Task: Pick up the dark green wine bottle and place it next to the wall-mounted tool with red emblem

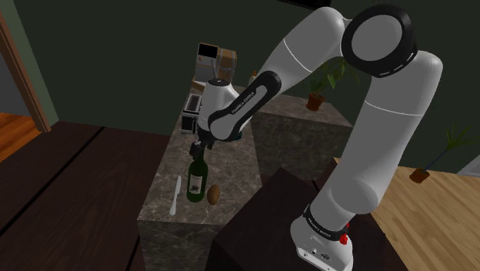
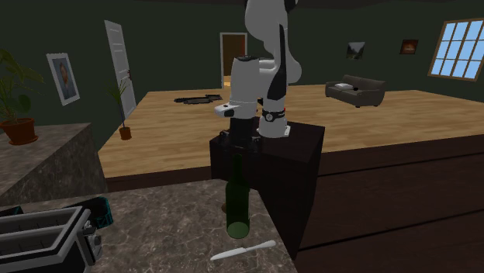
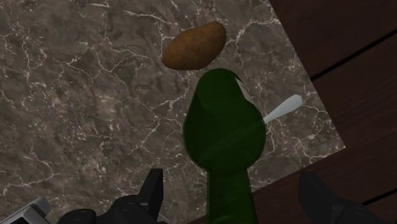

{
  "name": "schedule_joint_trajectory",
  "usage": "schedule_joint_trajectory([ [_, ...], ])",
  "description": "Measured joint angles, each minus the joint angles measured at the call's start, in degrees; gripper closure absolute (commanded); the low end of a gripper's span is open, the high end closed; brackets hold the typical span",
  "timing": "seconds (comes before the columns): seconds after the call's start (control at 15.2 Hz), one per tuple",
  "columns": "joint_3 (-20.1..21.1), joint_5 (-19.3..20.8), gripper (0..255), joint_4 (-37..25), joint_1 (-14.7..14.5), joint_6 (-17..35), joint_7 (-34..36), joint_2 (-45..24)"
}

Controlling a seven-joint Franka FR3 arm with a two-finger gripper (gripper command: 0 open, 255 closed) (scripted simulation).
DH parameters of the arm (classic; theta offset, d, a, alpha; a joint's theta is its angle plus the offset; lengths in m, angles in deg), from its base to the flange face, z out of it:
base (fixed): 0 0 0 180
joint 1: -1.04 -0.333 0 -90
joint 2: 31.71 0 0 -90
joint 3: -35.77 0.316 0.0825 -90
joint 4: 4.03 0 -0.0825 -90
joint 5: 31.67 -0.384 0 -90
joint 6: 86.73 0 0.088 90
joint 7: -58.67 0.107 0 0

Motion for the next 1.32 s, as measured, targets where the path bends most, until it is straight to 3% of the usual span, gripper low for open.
schedule_joint_trajectory([
  [0.13,0.0,0.0,0,0.0,0.0,0.0,0.0,0.0],
  [0.2,0.0,0.0,255,0.0,0.0,0.0,0.0,0.0],
  [0.86,0.0,0.0,255,0.0,0.0,0.0,0.0,0.0],
  [1.32,0.7,-2.1,255,-0.5,0.5,-4.4,-1.8,4.0],
])
